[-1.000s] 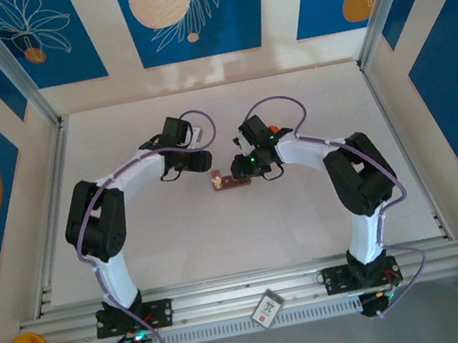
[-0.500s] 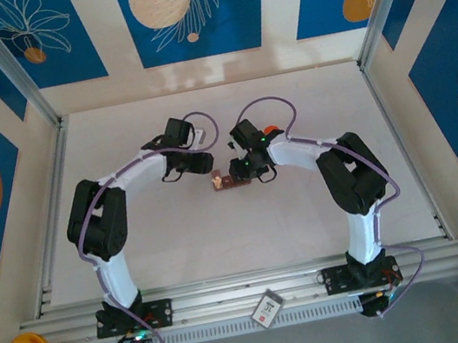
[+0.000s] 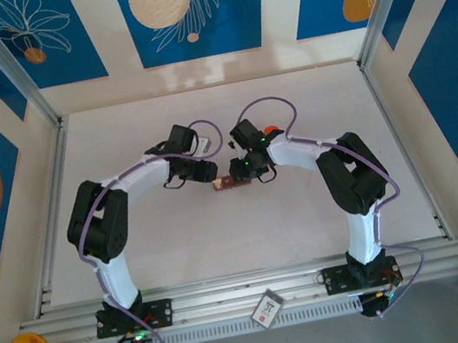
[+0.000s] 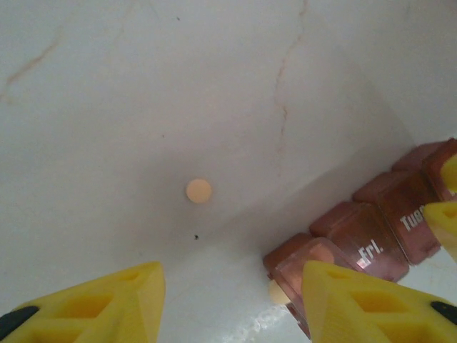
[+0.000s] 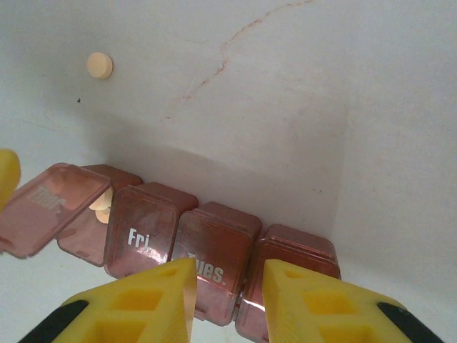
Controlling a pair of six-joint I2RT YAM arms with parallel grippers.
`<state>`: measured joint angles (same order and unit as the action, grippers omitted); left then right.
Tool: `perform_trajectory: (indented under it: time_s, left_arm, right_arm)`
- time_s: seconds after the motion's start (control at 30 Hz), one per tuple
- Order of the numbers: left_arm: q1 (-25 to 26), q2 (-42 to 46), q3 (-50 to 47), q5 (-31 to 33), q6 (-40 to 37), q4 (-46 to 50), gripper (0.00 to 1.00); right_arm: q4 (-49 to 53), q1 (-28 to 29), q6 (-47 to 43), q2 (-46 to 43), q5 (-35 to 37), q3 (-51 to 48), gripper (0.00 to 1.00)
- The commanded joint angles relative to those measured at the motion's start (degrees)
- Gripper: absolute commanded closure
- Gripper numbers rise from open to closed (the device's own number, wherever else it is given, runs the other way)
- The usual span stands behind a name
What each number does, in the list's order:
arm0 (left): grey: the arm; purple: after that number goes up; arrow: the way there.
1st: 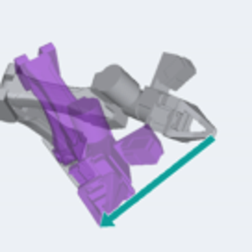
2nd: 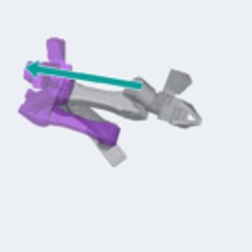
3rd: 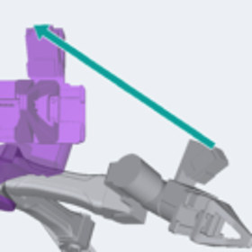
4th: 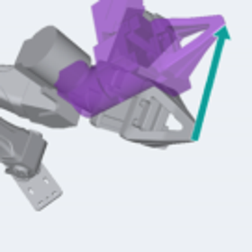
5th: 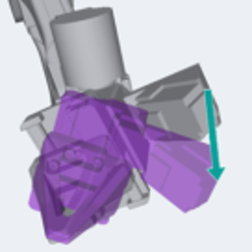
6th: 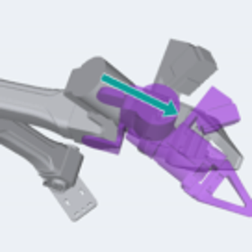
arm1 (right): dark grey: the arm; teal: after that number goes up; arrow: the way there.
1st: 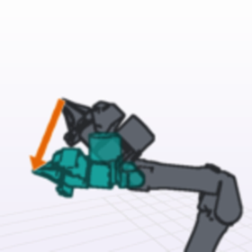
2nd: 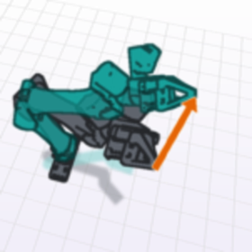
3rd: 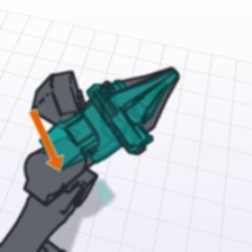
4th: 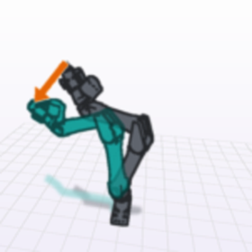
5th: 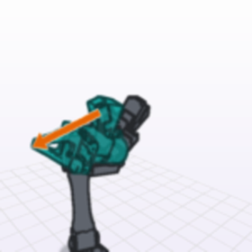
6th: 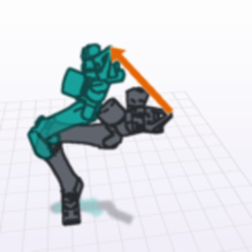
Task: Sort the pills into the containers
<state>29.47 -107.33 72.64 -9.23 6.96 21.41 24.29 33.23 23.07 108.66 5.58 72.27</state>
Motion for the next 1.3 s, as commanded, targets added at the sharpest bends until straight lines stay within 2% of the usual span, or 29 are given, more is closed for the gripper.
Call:
perform_trajectory:
  time_s: [0.0,0.23,0.63,0.93,1.27]
  left_arm:
    - [1.0,3.1,-1.3,-1.9,0.0,-0.4,0.48]
    - [1.2,4.3,-1.8,-1.2,1.3,-2.5,0.42]
    - [0.2,6.7,-0.2,4.4,1.9,-4.3,0.34]
    - [0.2,1.3,4.2,3.8,-0.4,1.5,0.35]
    - [1.1,-0.1,2.6,3.4,-1.9,3.6,0.41]
  right_arm:
    - [1.0,0.1,1.2,1.4,-0.6,-1.3,0.68]
    - [1.4,0.0,0.8,0.7,-1.6,-0.8,0.68]
    - [2.6,-2.0,-0.2,-4.3,-5.4,1.4,0.66]
    - [2.5,-2.4,-0.9,-3.4,-7.1,0.6,0.66]
    - [0.4,-2.4,-0.1,-0.4,-7.9,-1.6,0.67]
